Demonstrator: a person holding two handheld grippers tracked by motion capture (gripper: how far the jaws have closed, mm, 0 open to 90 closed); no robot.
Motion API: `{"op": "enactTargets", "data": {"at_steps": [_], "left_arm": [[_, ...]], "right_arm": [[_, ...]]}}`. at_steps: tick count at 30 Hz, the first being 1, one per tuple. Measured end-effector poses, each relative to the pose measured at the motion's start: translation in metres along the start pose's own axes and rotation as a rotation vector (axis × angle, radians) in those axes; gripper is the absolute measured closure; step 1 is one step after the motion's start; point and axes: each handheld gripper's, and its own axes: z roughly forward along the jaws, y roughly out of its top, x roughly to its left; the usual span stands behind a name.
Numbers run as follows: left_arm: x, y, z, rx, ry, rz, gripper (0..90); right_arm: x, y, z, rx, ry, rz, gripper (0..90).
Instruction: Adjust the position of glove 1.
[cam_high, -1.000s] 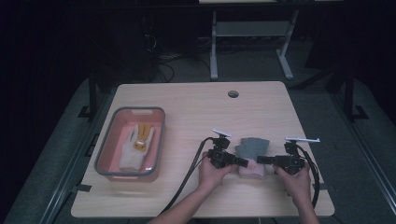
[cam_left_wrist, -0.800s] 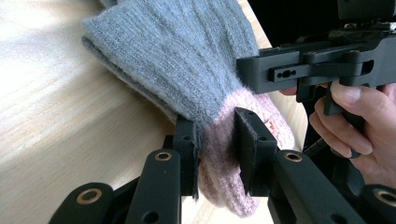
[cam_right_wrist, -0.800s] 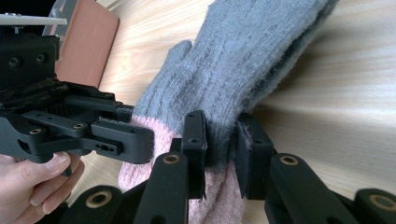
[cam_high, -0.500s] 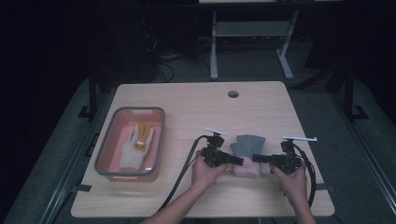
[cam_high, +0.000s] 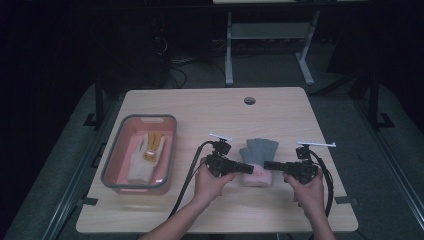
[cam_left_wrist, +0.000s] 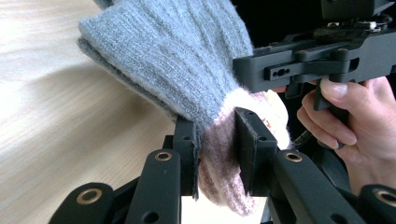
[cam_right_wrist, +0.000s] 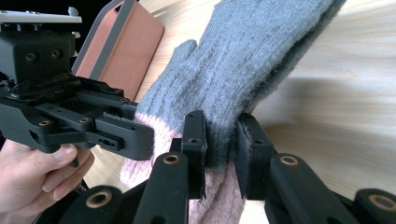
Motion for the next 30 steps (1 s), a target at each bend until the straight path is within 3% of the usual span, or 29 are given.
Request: {"op": "enactTargets", "data": {"at_steps": [20, 30], "left_arm": [[0.007, 0.003, -0.052, -0.047, 0.004, 0.014, 71.5], [0.01, 0.002, -0.072, -0.069, 0.02, -0.001, 71.5]], "right_arm": [[0.041, 0.021, 0.023, 0.033, 0.036, -0.052, 75.4], [0.056, 0.031, 0.036, 0.053, 0.055, -0.07, 75.4]]}}
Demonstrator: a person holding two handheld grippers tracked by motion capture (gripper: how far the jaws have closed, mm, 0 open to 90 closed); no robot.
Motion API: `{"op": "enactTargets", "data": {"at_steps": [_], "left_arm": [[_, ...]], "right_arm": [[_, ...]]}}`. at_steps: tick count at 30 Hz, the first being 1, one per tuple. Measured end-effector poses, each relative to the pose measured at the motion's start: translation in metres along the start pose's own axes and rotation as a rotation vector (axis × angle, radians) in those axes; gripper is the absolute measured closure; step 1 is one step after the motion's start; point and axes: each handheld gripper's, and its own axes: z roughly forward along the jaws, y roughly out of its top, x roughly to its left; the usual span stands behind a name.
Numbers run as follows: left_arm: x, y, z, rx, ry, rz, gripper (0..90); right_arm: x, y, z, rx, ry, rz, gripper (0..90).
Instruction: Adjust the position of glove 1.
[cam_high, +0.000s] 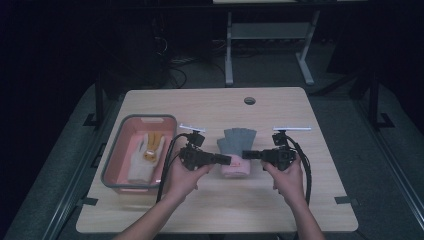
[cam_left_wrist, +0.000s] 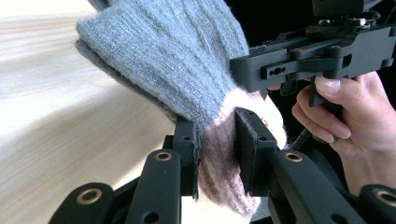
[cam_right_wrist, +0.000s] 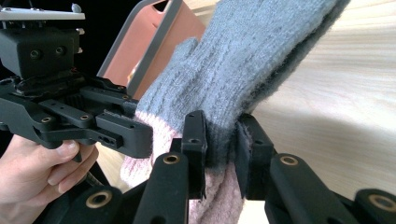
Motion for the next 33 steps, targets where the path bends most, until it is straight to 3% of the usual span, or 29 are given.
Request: {"op": "enactTargets", "data": {"at_steps": [23, 33], "left_arm": [[0.01, 0.001, -0.028, -0.008, 0.023, -0.008, 71.5], [0.017, 0.0, -0.037, -0.021, 0.033, -0.016, 71.5]], "right_arm": [[0.016, 0.013, 0.023, 0.036, 0.029, -0.022, 75.4], [0.024, 0.021, 0.034, 0.058, 0.008, -0.048, 75.4]]}}
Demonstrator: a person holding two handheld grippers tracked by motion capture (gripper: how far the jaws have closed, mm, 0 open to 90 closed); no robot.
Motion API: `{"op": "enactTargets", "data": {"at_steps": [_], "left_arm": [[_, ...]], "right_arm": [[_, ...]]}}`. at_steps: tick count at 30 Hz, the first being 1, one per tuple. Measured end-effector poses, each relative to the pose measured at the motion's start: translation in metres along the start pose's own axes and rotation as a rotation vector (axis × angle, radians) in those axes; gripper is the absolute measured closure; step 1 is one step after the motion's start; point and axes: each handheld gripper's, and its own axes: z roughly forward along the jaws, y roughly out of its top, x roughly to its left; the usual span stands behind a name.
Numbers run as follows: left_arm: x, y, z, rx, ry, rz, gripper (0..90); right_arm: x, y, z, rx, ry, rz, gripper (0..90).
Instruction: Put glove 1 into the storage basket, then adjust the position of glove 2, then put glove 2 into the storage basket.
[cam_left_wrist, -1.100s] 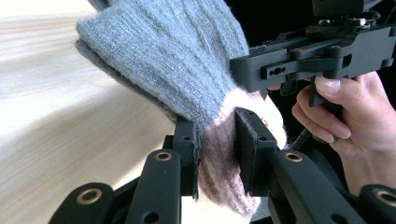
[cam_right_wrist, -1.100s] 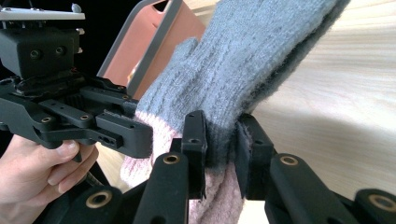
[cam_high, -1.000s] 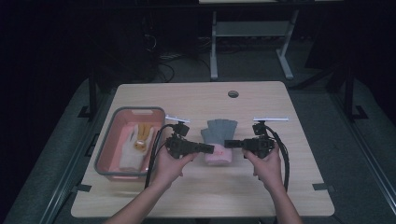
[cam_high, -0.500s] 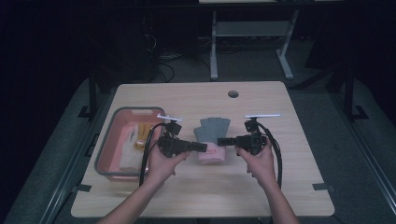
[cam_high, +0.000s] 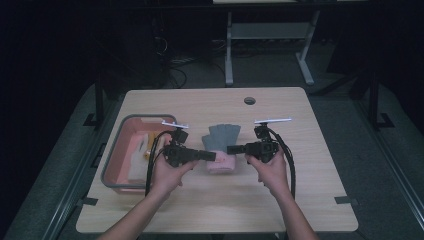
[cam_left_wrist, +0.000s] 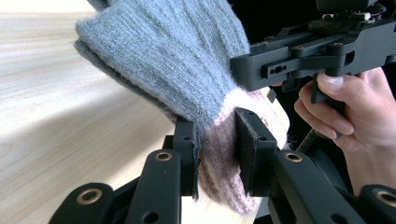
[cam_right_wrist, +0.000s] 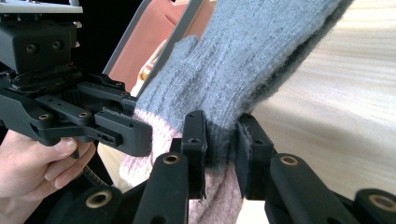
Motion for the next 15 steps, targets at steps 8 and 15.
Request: {"op": "enactTargets", "data": {"at_steps": [8, 15], "left_arm": [[0.0, 0.0, -0.006, -0.005, 0.005, -0.001, 71.5], [0.0, 0.0, -0.011, -0.012, 0.008, 0.0, 71.5]], "right_arm": [[0.004, 0.002, 0.003, 0.006, 0.007, -0.008, 75.3], [0.008, 0.006, 0.006, 0.01, 0.01, -0.014, 75.3]]}}
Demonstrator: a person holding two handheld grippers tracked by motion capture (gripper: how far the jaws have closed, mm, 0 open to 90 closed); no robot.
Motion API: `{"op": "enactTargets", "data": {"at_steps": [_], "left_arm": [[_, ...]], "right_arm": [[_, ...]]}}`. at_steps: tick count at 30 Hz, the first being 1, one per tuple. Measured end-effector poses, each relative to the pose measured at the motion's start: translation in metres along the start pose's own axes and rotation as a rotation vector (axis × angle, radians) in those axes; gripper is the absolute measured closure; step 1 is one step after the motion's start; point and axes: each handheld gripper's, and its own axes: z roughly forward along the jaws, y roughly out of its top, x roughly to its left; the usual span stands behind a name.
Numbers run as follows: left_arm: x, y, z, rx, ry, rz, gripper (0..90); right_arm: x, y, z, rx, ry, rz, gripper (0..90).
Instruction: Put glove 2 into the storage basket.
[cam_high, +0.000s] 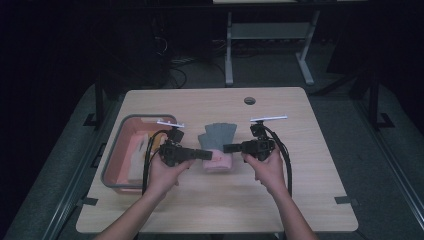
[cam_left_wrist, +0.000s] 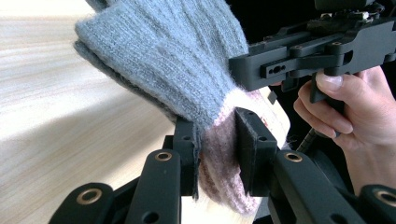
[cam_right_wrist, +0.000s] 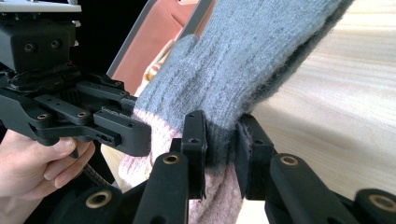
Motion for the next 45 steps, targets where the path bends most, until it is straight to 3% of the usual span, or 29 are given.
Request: {"op": "enactTargets", "data": {"at_steps": [35, 45], "left_arm": [[0.014, 0.0, -0.047, -0.045, 0.049, -0.023, 71.6], [0.02, -0.002, -0.063, -0.074, 0.04, -0.033, 71.6]], "right_arm": [[0.028, 0.024, 0.036, 0.029, 0.052, -0.029, 75.3], [0.037, 0.032, 0.045, 0.039, 0.069, -0.047, 75.2]]}}
